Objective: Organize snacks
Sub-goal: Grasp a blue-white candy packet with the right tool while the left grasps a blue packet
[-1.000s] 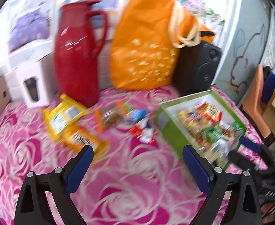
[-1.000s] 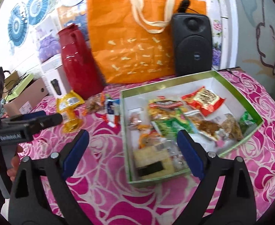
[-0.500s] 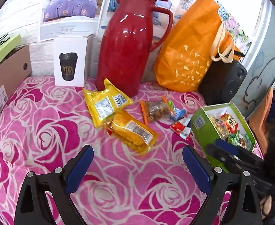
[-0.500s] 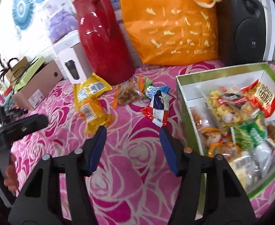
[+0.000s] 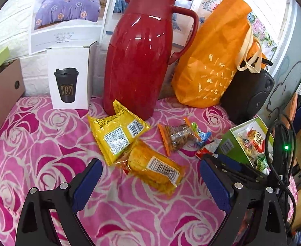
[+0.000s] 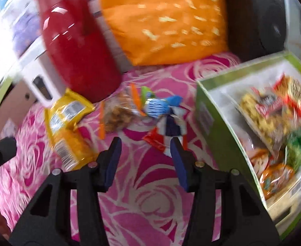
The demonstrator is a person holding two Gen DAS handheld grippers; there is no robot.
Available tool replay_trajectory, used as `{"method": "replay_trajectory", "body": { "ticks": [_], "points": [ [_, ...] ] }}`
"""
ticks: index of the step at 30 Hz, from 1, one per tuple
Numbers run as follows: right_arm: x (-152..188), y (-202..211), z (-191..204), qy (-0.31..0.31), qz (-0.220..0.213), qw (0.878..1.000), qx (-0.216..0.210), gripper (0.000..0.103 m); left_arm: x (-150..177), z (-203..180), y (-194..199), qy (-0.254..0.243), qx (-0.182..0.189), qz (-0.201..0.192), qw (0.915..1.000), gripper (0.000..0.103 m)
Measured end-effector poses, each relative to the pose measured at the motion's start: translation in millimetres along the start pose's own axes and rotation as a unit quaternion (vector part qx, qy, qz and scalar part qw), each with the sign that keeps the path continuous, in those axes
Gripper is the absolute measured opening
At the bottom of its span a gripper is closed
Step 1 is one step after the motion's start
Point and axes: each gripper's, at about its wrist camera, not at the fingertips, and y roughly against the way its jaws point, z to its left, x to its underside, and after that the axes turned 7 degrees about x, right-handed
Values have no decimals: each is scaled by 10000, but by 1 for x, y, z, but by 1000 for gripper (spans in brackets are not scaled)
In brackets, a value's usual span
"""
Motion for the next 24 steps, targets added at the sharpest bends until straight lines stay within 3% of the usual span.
{"method": "replay_trajectory", "body": {
  "ticks": [2, 9, 12, 18, 20, 24],
  "points": [
    [-1, -6, -7, -170, 58, 9997, -157, 46, -3, 0, -5, -17, 38, 48, 10000, 97],
    [-5, -32, -12, -384, 199, 9990, -130, 45, -11, -22, -19, -387, 180, 228, 9988, 97],
    [-3, -27, -23, -616, 37, 9978, -250, 38, -12, -27, -22, -473, 208, 281, 9983, 97],
    [-2, -10, -43, -779, -242, 9966, -148, 38, -17, -35, -35, -449, 319, 399, 9977, 94],
    [-4, -10, -48, -814, -232, 9963, -140, 39, -21, -40, -42, -405, 424, 457, 9972, 92],
    [-14, -19, -42, -731, -260, 9963, -357, 58, -22, -47, -47, -417, 455, 464, 9970, 92]
  ]
}}
